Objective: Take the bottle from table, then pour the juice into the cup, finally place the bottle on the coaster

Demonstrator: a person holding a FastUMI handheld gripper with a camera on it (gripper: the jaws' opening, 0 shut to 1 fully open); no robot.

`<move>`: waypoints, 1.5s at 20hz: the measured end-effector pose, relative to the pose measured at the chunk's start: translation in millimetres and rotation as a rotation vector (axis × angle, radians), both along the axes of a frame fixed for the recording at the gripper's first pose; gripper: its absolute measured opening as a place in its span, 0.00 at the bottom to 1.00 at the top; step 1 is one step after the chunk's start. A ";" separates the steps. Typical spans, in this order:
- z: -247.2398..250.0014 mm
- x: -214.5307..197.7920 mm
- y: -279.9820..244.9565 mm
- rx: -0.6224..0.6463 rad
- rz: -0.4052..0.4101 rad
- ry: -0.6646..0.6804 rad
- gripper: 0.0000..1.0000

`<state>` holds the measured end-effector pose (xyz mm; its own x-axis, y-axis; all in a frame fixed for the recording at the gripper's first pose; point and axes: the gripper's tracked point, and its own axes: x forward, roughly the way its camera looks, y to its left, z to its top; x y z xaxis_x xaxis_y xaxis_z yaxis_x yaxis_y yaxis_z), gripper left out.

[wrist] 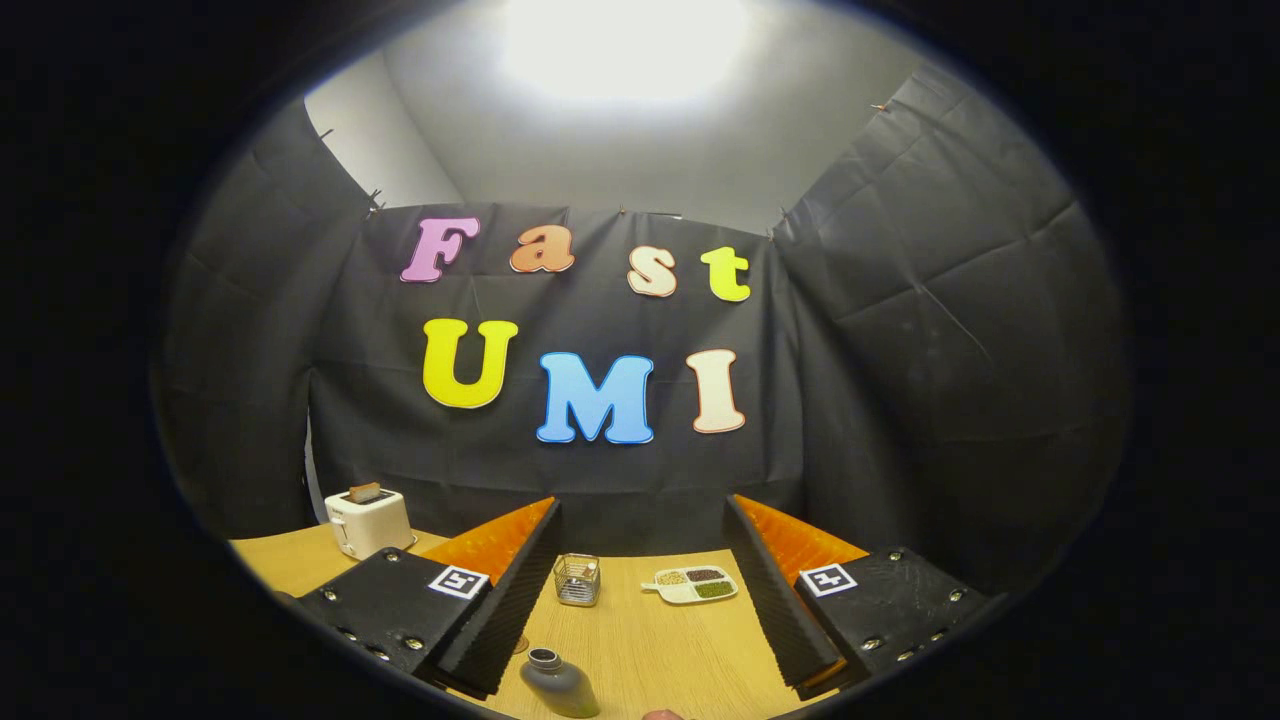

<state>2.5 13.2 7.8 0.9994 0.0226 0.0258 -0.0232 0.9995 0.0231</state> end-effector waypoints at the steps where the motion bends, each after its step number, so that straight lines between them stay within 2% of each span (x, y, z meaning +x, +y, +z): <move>1: 0.3 -0.5 1.6 0.003 0.002 0.000 0.98; 17: -24.0 3.2 45.4 0.081 0.135 0.019 0.98; 30: -103.2 2.3 73.8 0.102 0.232 0.154 0.98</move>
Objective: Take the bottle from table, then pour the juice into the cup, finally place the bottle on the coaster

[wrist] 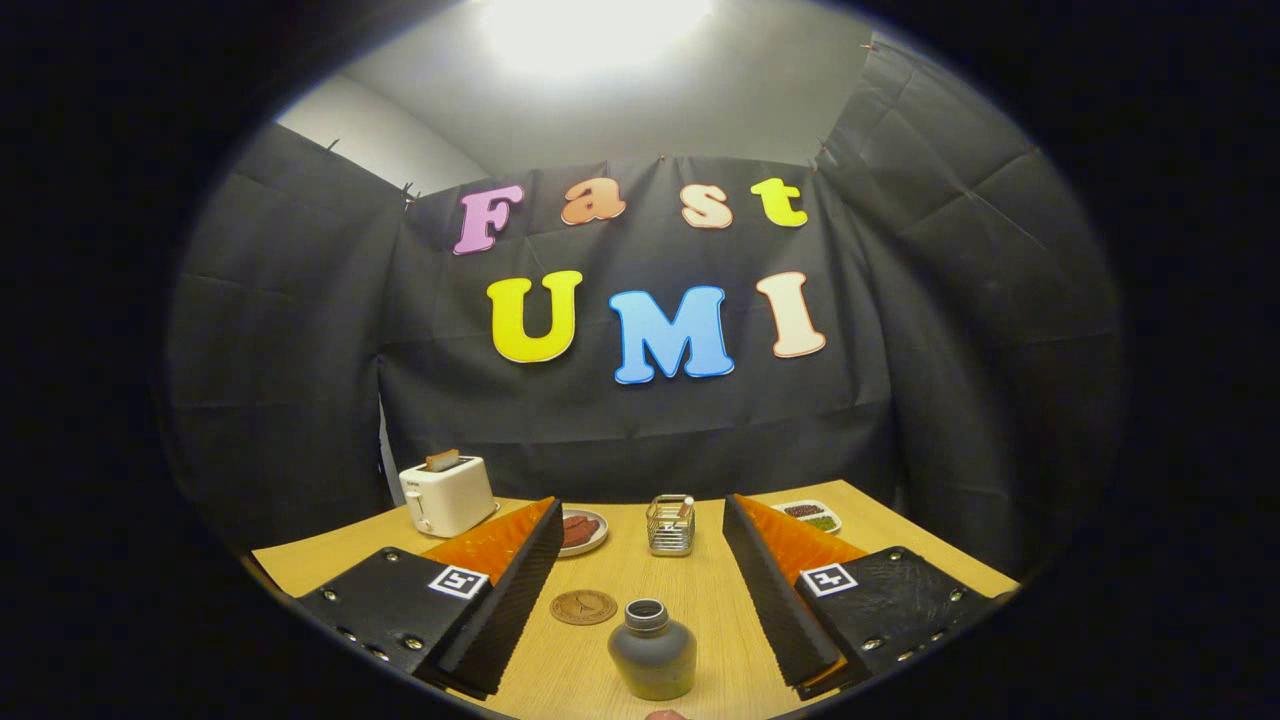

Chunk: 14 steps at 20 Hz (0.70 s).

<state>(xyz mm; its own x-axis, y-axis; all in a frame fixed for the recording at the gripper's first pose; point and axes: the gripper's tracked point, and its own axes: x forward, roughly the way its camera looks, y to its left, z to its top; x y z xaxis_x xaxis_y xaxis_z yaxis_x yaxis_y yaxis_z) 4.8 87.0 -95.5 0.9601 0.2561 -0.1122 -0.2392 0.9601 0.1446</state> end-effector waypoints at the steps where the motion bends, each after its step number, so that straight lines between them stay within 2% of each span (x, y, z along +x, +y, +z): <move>1: -5.2 0.5 1.3 -0.003 0.006 0.010 0.98; 14: -81.8 -1.6 10.4 -0.070 0.068 0.153 0.98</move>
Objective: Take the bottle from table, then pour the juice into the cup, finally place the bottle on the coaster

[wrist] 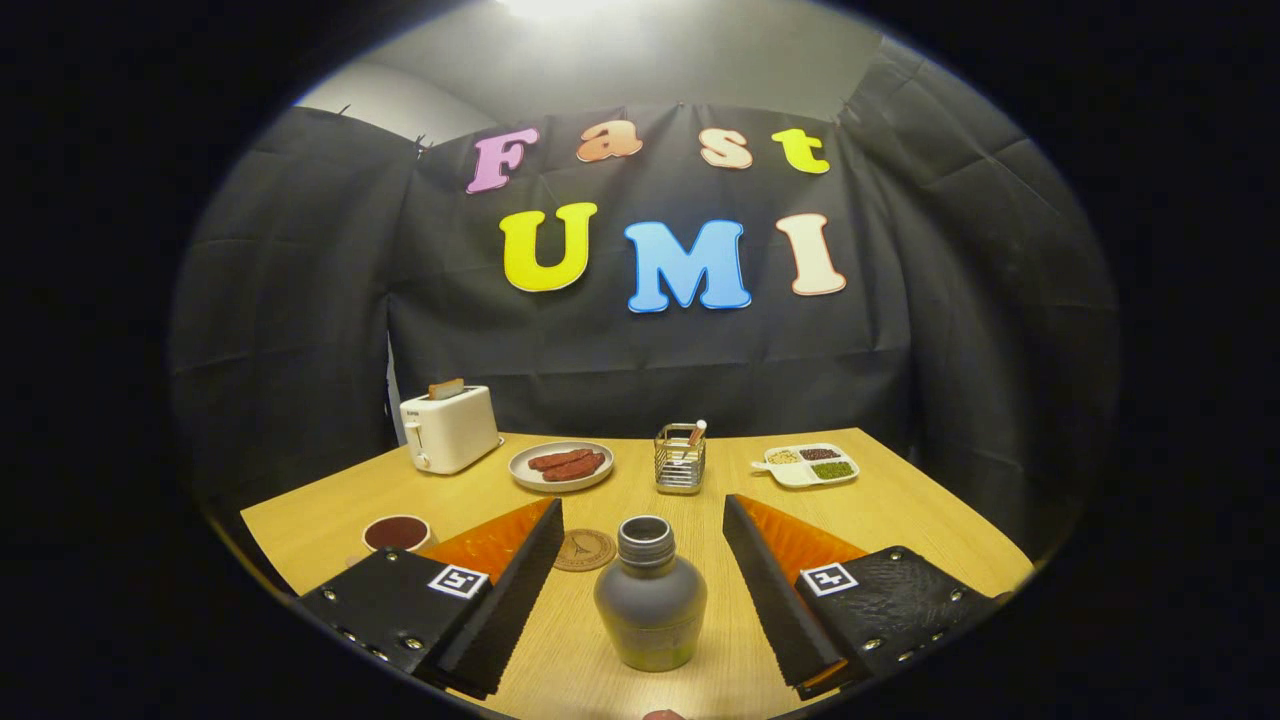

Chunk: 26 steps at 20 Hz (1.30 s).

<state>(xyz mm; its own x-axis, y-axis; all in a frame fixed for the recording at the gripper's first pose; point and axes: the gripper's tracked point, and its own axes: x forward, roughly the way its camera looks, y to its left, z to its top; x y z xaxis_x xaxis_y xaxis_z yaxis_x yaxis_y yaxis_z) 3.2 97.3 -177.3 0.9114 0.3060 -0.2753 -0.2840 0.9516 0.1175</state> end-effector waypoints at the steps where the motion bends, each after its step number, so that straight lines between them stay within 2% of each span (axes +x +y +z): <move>1: -4.6 0.1 -0.1 -0.004 0.000 0.011 0.98; 26: -104.5 -19.8 -2.6 -0.089 0.011 0.244 0.98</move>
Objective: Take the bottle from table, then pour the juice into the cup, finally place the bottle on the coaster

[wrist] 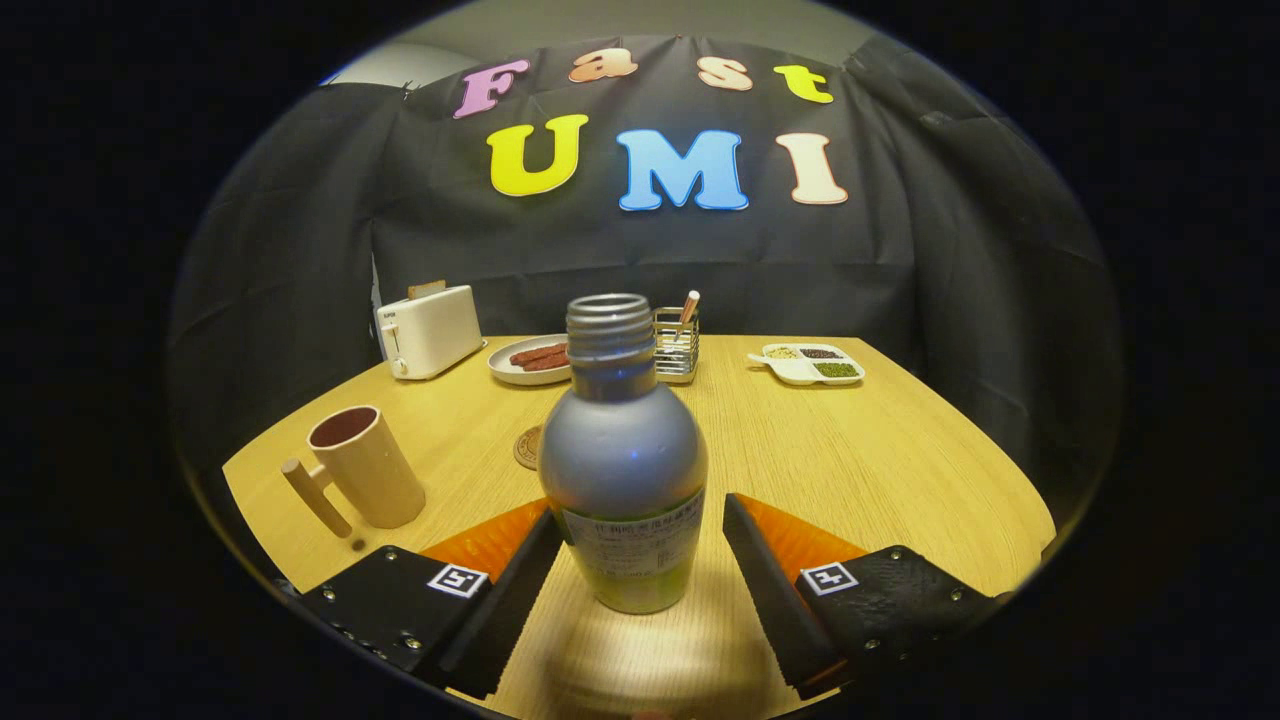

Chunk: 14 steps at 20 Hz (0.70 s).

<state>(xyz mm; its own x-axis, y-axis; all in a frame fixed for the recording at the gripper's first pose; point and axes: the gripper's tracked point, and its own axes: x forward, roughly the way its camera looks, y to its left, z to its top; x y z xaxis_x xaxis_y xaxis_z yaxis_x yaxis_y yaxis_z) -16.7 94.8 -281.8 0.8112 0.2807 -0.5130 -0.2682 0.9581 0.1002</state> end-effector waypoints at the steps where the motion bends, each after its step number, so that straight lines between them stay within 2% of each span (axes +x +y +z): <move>1: -4.3 -0.9 -0.3 -0.003 0.000 0.010 0.98; 13: -27.6 -2.0 3.5 0.006 -0.011 0.086 0.98; 14: -27.4 -0.9 4.9 0.007 -0.010 0.087 0.96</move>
